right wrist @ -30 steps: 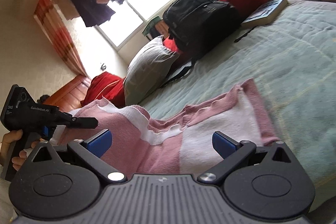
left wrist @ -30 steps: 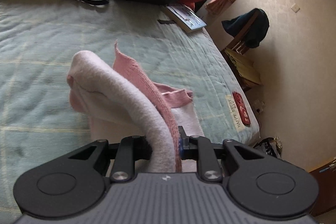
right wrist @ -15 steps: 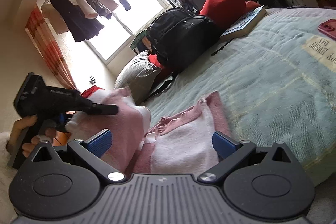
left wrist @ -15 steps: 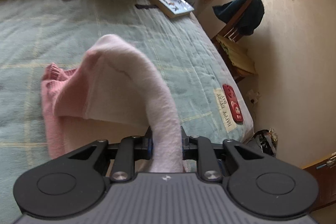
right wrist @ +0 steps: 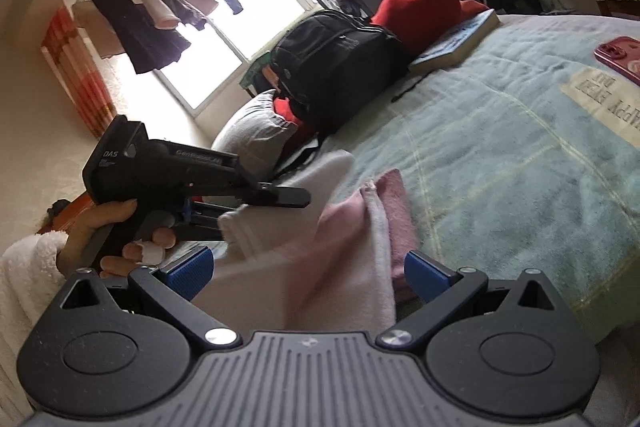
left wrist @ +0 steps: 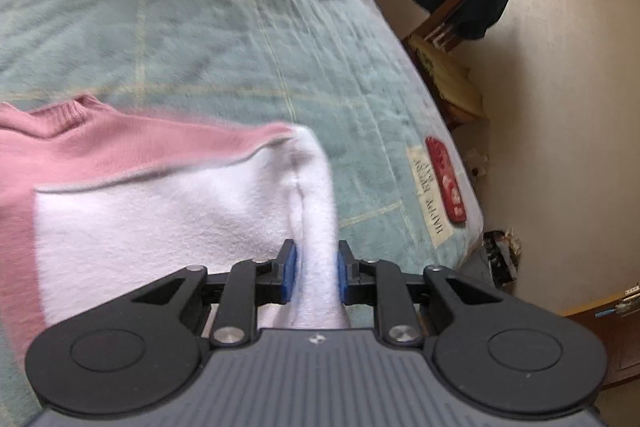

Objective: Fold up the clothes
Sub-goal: 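Open the left gripper and release the folded edge, then roll the right gripper and lower it to the sweater's folded edge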

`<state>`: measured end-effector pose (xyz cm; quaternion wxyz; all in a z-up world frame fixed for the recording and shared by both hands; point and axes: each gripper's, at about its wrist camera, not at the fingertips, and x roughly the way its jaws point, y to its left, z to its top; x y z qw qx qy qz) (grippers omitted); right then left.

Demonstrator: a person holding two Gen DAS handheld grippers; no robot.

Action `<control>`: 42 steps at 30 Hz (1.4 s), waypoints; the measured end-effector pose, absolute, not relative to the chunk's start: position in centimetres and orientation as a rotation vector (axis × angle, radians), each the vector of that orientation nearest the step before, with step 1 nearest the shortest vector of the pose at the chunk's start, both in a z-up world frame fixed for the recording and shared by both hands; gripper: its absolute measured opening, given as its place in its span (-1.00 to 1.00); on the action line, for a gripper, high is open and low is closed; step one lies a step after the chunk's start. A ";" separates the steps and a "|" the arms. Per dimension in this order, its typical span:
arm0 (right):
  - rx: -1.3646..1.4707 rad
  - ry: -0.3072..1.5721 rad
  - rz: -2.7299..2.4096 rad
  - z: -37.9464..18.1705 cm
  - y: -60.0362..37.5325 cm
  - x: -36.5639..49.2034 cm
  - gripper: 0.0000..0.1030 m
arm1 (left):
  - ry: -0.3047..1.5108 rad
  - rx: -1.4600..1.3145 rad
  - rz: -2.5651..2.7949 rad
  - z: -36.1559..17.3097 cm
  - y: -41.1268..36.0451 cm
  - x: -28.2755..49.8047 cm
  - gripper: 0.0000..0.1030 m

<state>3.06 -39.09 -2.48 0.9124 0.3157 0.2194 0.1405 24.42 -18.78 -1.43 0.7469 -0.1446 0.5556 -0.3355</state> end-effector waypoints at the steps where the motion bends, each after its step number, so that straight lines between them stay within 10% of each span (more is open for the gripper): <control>1: 0.652 0.458 0.283 -2.6 -39.2 3.1 1.00 | 1.230 -0.302 -0.731 -1.9 -19.3 24.5 -0.64; 16: 0.730 0.536 0.428 -4.3 -39.3 3.3 1.00 | 0.988 -0.062 -0.820 1.9 -19.0 19.4 0.20; 42: 0.981 0.779 0.595 -7.4 -37.8 10.2 1.00 | 0.795 0.033 -0.626 0.6 -10.9 11.2 0.48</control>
